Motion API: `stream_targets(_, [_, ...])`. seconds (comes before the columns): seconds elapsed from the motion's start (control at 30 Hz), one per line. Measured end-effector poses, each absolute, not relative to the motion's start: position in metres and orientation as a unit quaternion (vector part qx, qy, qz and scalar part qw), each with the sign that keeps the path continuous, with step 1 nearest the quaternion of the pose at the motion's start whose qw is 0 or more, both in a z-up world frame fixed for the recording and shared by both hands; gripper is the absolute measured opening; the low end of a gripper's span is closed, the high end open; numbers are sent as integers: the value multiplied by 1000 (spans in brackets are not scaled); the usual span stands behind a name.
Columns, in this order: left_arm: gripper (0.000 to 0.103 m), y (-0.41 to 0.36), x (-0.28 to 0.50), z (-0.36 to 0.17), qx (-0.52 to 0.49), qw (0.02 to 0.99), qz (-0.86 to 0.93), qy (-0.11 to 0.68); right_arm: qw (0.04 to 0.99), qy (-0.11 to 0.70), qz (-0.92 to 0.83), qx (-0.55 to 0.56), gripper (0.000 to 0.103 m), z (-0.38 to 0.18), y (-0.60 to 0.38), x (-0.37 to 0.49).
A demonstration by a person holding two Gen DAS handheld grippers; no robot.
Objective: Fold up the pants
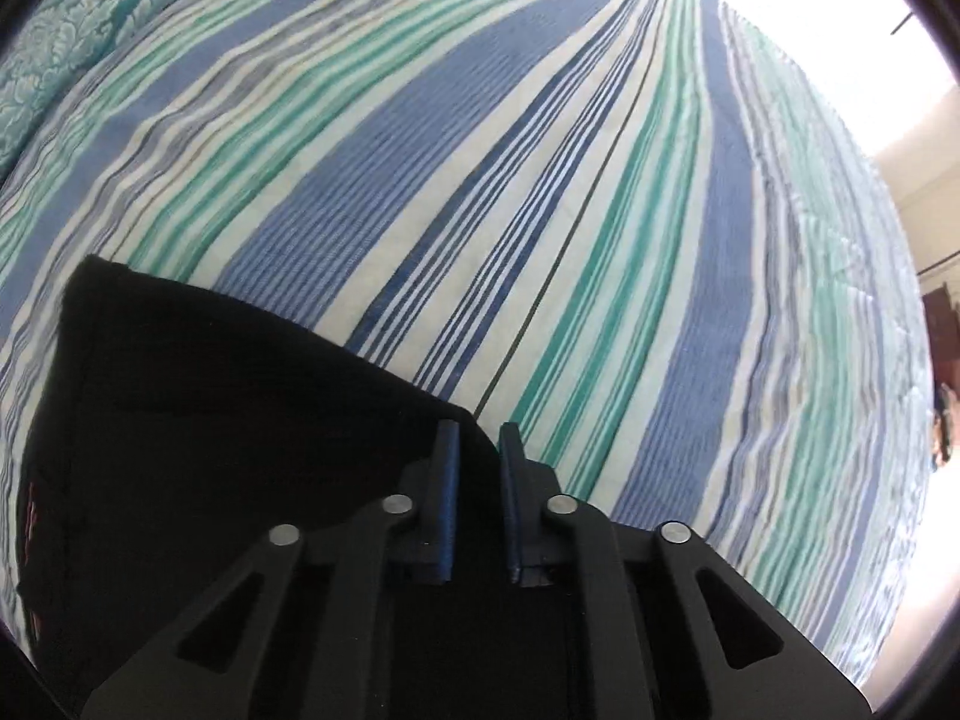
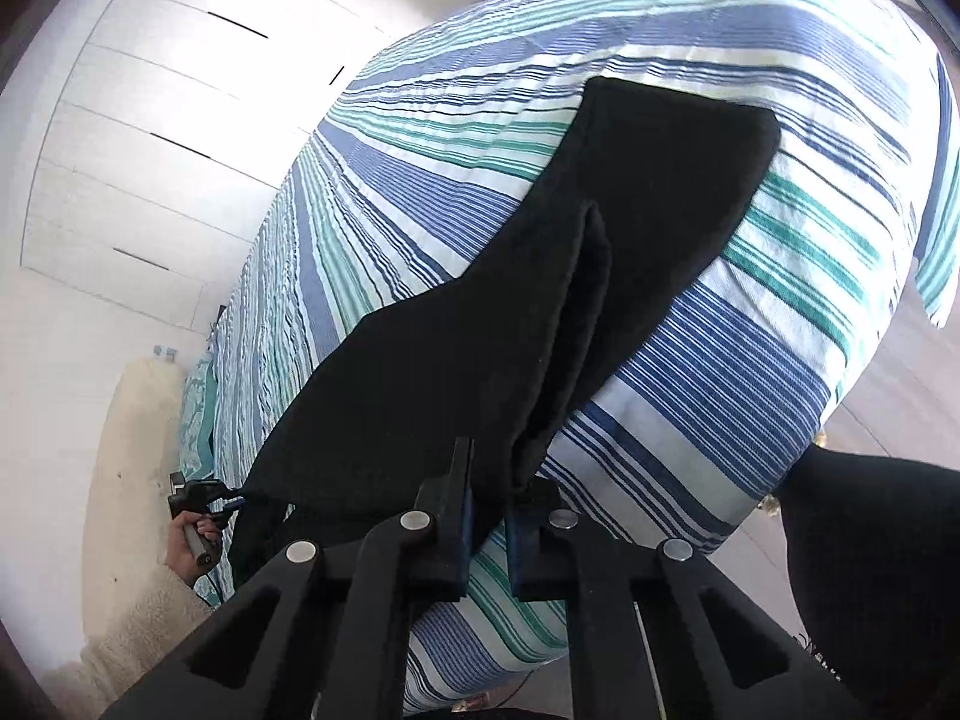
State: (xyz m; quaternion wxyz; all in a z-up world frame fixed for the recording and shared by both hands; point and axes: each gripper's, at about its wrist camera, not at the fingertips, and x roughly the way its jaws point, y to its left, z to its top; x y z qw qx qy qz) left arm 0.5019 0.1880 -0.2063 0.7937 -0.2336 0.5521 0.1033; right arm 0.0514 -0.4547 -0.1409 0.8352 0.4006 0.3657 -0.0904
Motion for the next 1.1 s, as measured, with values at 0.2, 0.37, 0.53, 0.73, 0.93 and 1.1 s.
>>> stream_targets(0.2, [1, 213, 410, -151, -301, 826, 71, 472, 850, 345, -87, 388, 7, -116, -472, 60])
stream_targets(0.37, [0, 215, 276, -98, -252, 878, 60, 403, 874, 328, -60, 353, 7, -76, -493, 84])
stream_targets(0.53, [0, 192, 191, -152, -189, 865, 61, 461, 866, 370, -68, 328, 6, -90, -502, 90])
stream_targets(0.73, [86, 198, 240, -163, -257, 836, 32, 484, 869, 367, -63, 327, 6, -97, -491, 84])
stream_targets(0.93, [92, 211, 369, -149, -302, 808, 9, 506, 895, 331, -45, 296, 6, -57, -474, 72])
stream_targets(1.1, [80, 229, 453, -186, -357, 755, 63, 546, 900, 327, -32, 287, 6, -43, -466, 67])
